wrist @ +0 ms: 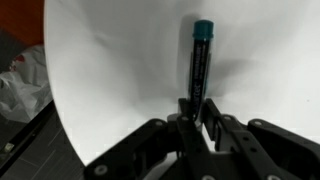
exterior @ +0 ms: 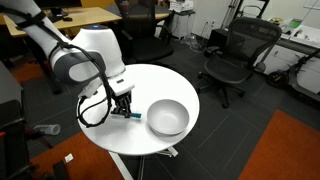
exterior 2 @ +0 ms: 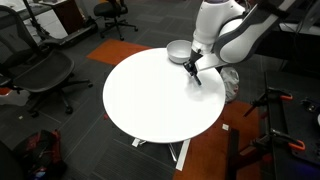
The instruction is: Take the marker out of the grey bowl and place it on the table
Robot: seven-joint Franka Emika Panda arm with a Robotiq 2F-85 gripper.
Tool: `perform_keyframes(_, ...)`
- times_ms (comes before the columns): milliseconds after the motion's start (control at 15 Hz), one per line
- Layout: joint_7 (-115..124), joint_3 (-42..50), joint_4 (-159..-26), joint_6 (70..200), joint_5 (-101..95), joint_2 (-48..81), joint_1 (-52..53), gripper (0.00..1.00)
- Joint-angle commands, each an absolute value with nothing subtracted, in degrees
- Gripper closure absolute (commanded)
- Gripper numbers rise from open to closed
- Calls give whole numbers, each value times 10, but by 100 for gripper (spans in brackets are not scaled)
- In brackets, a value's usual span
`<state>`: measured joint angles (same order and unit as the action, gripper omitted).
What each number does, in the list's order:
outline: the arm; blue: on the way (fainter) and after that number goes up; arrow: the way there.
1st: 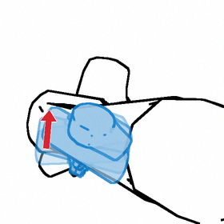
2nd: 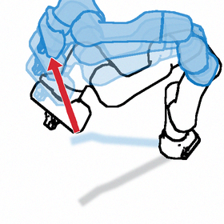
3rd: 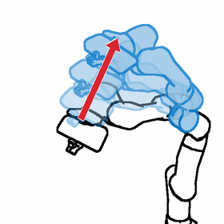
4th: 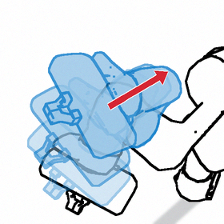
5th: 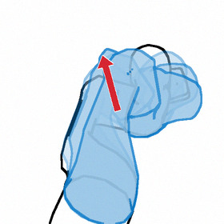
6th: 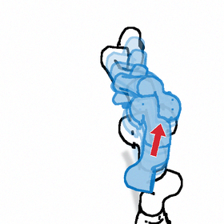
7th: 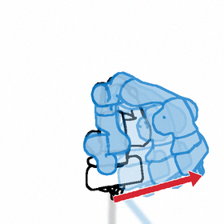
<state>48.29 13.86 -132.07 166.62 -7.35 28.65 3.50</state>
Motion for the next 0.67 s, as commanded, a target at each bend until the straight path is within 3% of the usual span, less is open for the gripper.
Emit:
perform_keyframes(0,458,145,-1303,1688,-34,311,45,95)
perform_keyframes(67,452,145,-1302,1689,-27,314,46,56)
perform_keyframes(200,445,149,-1300,1692,-17,318,51,49)
perform_keyframes(600,462,204,-1325,1687,-32,281,118,5)
